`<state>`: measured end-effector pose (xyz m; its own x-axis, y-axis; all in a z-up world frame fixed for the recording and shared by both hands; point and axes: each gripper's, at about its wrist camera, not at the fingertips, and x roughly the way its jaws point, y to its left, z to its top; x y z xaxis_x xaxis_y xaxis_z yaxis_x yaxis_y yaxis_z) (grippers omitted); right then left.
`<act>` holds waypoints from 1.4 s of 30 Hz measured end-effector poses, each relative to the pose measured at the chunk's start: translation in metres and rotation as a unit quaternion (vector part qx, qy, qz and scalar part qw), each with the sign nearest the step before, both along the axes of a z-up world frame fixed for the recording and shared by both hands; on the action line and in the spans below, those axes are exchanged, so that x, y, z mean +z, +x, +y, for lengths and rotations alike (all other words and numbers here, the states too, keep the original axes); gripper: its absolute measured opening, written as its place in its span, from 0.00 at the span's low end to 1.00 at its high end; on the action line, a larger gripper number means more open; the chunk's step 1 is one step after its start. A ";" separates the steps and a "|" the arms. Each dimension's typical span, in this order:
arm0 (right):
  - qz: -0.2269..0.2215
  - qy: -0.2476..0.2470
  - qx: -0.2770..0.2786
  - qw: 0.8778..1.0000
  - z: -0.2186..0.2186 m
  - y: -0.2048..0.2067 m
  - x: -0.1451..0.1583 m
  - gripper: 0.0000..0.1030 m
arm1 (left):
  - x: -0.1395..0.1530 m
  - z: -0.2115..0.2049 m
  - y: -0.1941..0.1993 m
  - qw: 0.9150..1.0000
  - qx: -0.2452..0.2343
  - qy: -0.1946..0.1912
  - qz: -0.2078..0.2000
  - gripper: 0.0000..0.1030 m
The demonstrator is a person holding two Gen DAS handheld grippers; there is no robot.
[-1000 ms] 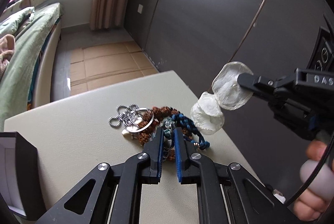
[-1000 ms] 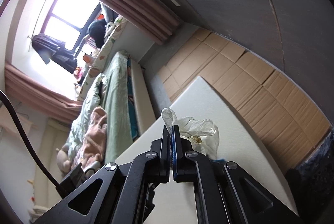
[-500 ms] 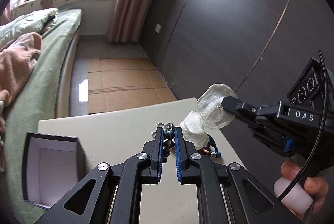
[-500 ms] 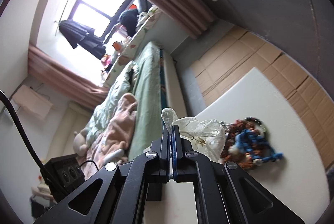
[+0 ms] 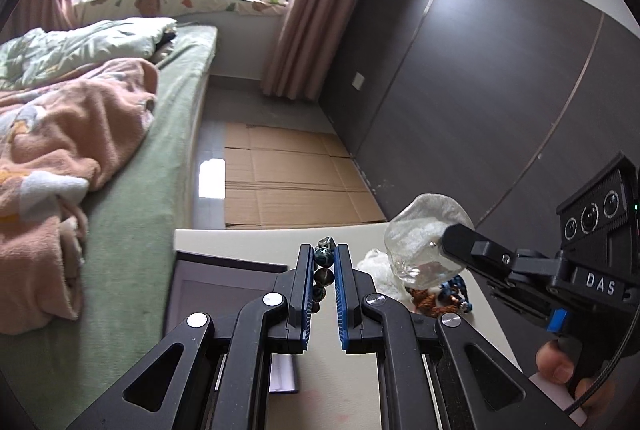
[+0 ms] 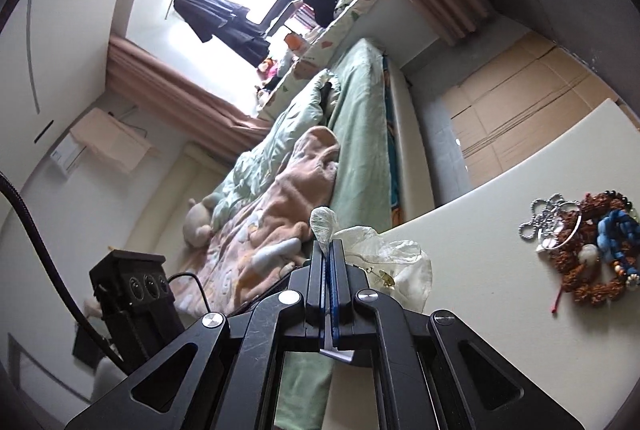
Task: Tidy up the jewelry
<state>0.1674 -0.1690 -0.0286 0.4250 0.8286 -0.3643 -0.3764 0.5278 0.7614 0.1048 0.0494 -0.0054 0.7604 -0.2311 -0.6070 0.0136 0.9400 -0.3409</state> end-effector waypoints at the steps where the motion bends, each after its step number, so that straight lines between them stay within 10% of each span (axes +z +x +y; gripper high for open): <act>1: -0.002 0.002 0.006 1.000 0.006 -0.001 -0.001 0.03 | 0.000 0.005 -0.001 1.000 0.006 -0.001 0.000 0.10; 14: 0.012 0.017 0.082 0.996 0.078 -0.003 -0.021 0.05 | 0.010 0.049 -0.006 0.998 0.052 -0.016 -0.008 0.10; 18: 0.051 -0.024 0.081 0.995 0.087 0.003 -0.038 0.50 | 0.005 0.051 -0.004 0.999 0.046 -0.012 0.009 0.10; 29: 0.052 -0.062 0.017 0.997 0.029 0.005 -0.032 0.51 | -0.016 0.032 0.006 0.996 0.022 0.024 0.082 0.12; 34: 0.052 -0.067 -0.003 0.996 0.000 0.003 -0.027 0.51 | -0.021 0.027 0.010 0.996 0.024 0.009 0.087 0.53; 42: 0.043 -0.078 -0.031 0.996 -0.045 -0.004 -0.014 0.51 | -0.017 -0.005 0.023 0.997 0.004 0.000 0.076 0.55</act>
